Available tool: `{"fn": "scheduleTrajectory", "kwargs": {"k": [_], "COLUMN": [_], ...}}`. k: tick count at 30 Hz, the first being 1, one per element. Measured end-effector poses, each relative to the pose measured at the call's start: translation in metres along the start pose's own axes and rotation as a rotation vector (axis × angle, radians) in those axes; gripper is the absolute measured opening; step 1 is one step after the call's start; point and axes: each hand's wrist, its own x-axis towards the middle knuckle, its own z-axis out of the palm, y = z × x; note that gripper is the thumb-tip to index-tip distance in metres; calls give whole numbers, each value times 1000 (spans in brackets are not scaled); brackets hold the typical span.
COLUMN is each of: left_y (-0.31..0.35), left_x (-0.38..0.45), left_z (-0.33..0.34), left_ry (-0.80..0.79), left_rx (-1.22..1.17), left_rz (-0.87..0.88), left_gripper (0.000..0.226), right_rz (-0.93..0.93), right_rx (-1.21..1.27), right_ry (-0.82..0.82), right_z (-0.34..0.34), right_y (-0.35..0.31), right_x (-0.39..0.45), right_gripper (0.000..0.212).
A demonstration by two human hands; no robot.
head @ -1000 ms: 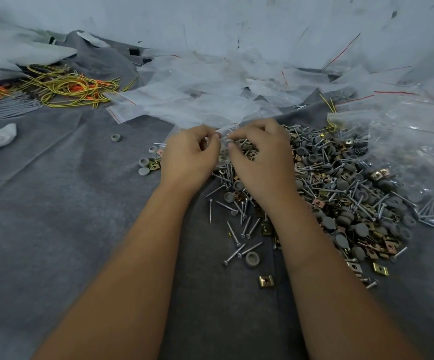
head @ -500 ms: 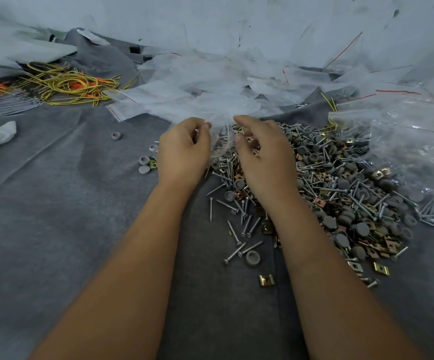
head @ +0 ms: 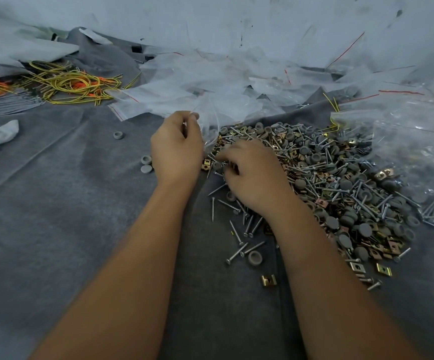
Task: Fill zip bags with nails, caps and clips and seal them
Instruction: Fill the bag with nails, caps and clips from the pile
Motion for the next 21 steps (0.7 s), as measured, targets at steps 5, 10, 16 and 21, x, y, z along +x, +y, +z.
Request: {"fn": "scheduleTrajectory", "kwargs": {"k": [5,10,16,21], "left_y": [-1,-2,-3,-3], "left_x": [0,0,-1,0], "left_z": [1,3,3,2], "left_ry": [-21,-50,-58,-64], "left_rx": [23,15,5,-5], "left_rz": [-13,6,16,8], "left_gripper": [22,23,24,23], "right_rz": [-47,-97,-134,-68], "right_rx": [-103,-164,-187,-61], "right_ry": [-29,12,25,73], "right_z": [4,6,6,3], "right_y": [-2,-7,-12,-10], "right_x": [0,0,-1,2], "right_gripper": [29,24,23,19]}}
